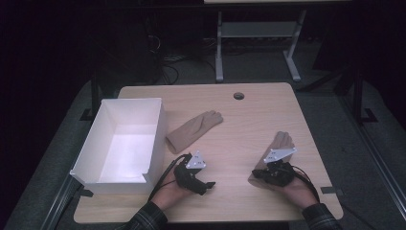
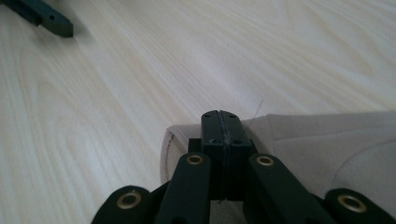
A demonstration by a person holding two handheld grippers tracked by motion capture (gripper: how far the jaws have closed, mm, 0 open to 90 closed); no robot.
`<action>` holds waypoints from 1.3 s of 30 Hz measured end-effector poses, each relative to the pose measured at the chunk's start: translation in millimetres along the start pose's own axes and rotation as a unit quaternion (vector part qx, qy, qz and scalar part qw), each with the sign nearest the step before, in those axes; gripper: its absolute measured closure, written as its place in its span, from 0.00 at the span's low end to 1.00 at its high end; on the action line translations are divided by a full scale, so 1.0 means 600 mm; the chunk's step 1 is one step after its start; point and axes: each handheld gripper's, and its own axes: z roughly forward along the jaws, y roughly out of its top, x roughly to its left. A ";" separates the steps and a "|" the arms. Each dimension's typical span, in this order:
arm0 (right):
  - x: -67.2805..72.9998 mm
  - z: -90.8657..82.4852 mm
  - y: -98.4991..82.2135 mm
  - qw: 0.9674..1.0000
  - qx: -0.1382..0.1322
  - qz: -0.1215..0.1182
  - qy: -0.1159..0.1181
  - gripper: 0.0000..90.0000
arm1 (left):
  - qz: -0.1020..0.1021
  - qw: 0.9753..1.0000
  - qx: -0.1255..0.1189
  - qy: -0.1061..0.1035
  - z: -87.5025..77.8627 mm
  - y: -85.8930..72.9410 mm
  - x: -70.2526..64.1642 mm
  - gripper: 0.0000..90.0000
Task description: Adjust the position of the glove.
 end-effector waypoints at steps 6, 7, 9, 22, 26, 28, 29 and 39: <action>-0.005 -0.024 -0.023 1.000 0.006 0.006 -0.008 1.00 | -0.004 1.000 -0.001 -0.001 0.000 0.000 -0.001 0.14; -0.006 -0.028 -0.027 1.000 0.007 0.008 -0.008 1.00 | -0.004 1.000 -0.001 -0.001 0.000 0.000 -0.001 0.14; -0.009 -0.037 -0.035 1.000 0.010 0.012 -0.012 1.00 | -0.005 1.000 -0.001 -0.001 0.000 0.000 -0.001 0.14; -0.064 -0.067 -0.021 0.996 -0.033 0.049 -0.062 0.99 | -0.003 1.000 -0.002 0.001 0.002 0.001 -0.001 0.14; -0.093 -0.068 -0.007 0.993 -0.048 0.066 -0.086 0.99 | -0.003 1.000 -0.003 0.000 0.002 0.001 -0.001 0.14; -0.106 -0.067 0.000 0.991 -0.055 0.073 -0.096 0.99 | -0.003 1.000 -0.003 0.000 0.003 0.001 -0.001 0.14; -0.112 -0.066 0.004 0.990 -0.056 0.078 -0.101 0.99 | -0.004 1.000 -0.003 0.000 0.003 0.001 -0.001 0.14; -0.149 -0.028 0.024 0.986 -0.037 0.090 -0.133 1.00 | -0.004 1.000 -0.003 0.000 0.003 0.001 -0.001 0.14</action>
